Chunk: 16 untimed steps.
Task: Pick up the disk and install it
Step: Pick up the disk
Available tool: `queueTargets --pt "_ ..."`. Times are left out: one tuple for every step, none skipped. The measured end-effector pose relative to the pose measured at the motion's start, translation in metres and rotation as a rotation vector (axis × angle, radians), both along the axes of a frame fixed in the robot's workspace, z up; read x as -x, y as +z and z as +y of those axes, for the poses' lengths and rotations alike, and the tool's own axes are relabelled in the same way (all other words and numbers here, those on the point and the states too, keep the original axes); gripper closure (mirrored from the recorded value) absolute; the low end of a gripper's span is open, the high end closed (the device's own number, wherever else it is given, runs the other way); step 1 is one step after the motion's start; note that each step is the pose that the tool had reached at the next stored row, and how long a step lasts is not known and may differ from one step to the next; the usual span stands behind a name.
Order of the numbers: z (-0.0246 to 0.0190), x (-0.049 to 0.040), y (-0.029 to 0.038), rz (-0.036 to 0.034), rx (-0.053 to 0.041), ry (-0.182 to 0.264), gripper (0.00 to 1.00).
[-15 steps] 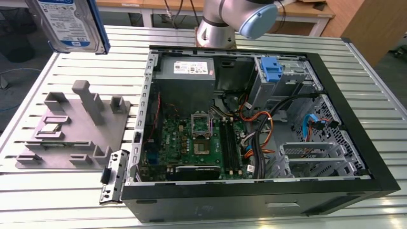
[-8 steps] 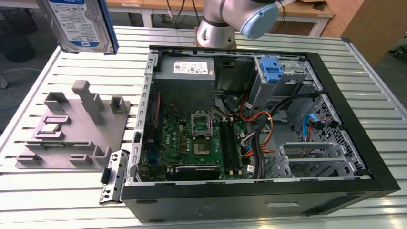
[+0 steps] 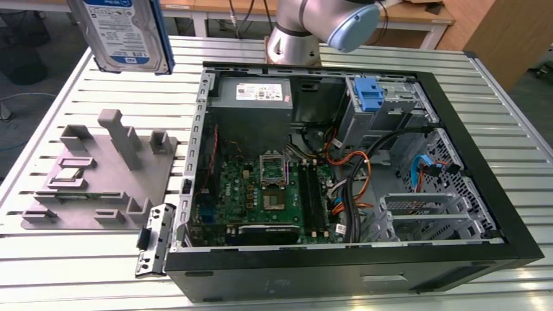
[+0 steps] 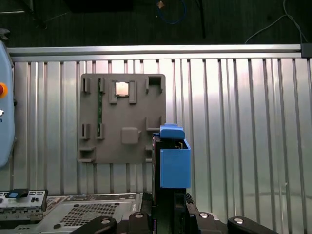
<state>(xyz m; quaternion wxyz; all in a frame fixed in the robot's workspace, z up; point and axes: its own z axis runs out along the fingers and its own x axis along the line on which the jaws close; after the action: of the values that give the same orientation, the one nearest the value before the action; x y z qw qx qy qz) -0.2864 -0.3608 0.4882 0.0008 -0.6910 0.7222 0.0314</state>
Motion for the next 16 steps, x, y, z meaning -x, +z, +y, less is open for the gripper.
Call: queueTargets --pt "0.0 -0.0026 0.0 0.0 0.0 0.0 0.65" --pt "0.0 -0.0054 0.0 0.0 0.0 0.0 0.65" --pt "0.0 -0.0081 0.0 0.0 0.0 0.0 0.65" --pt "0.0 -0.0108 -0.0001 -0.0001 -0.0001 0.0 0.65" --pt "0.0 -0.0135 -0.0001 0.0 0.0 0.0 0.65" --pt "0.0 -0.0163 0.0 0.0001 0.0 0.0 0.65" --pt "0.0 -0.0194 0.0 0.0 0.0 0.0 0.65" --pt "0.0 -0.0225 0.0 0.0001 0.0001 0.0 0.65" --pt "0.0 -0.0256 -0.0001 0.0001 0.0 0.0 0.65" --pt "0.0 -0.0291 -0.0001 0.0 0.0 0.0 0.65" --pt "0.0 -0.0321 -0.0001 0.0 0.0 0.0 0.65" --pt "0.0 -0.0353 -0.0001 -0.0001 0.0 0.0 0.65" --pt "0.0 -0.0384 -0.0001 0.0 0.0 0.0 0.65" --pt "0.0 -0.0416 -0.0002 -0.0001 0.0 0.0 0.65" --pt "0.0 -0.0449 -0.0001 0.0001 0.0 0.0 0.65" --pt "0.0 -0.0484 -0.0002 0.0 0.0 0.0 0.65"
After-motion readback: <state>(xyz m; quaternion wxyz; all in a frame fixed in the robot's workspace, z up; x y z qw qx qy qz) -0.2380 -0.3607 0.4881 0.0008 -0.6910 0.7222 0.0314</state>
